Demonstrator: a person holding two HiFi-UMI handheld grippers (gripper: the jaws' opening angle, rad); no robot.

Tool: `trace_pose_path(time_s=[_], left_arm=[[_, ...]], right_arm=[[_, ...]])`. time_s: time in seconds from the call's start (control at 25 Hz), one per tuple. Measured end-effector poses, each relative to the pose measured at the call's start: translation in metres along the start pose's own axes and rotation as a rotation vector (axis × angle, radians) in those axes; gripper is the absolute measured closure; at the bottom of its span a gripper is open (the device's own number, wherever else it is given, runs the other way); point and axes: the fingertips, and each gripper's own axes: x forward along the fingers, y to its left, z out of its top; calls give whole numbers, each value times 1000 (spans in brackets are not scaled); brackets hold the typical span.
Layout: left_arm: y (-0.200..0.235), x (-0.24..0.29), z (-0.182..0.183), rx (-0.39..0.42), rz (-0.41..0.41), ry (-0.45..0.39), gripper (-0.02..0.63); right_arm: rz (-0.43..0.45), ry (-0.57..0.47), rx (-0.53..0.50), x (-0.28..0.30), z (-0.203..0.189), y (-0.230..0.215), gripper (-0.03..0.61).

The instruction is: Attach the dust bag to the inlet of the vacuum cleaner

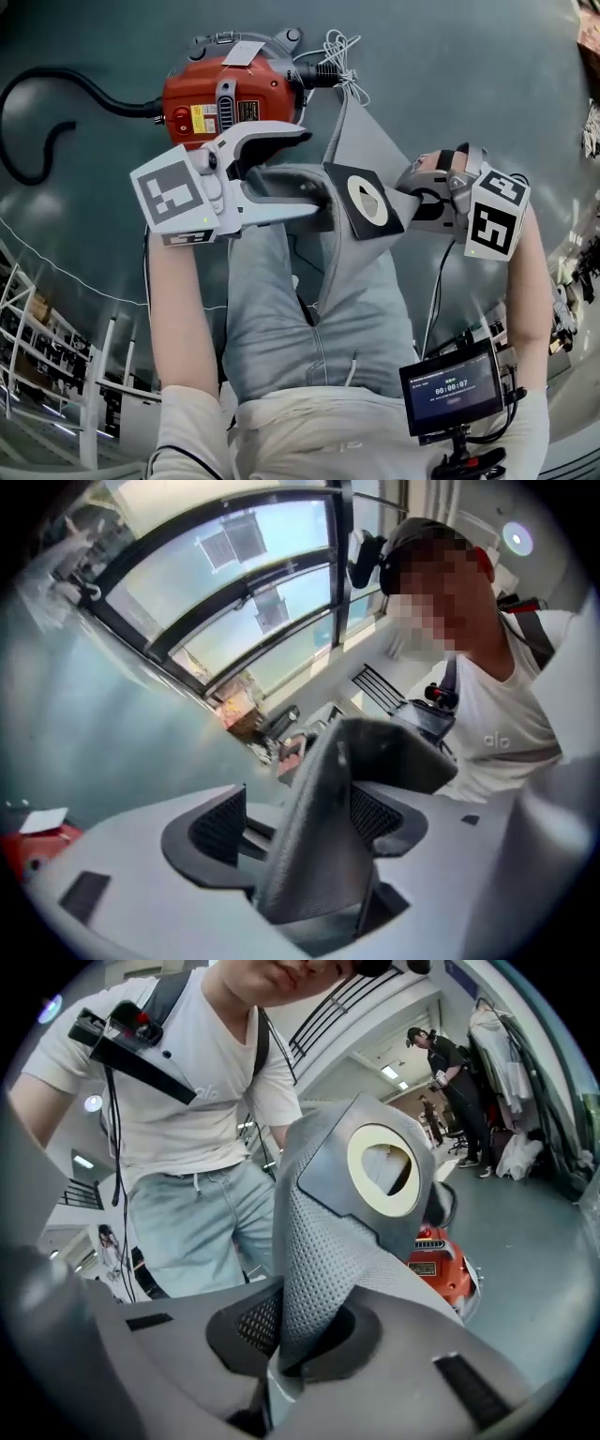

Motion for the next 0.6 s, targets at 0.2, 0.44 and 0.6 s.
trace_pose_path(time_s=[0.2, 0.44, 0.6], left_arm=[[-15, 7, -14, -148, -78, 29, 597], [-22, 8, -19, -327, -46, -35, 598], [-30, 2, -22, -323, -86, -56, 598]], right_arm=[[55, -138, 207, 3, 0, -9, 551], [73, -436, 382, -24, 6, -10, 523], [51, -566, 468, -41, 3, -4, 434]])
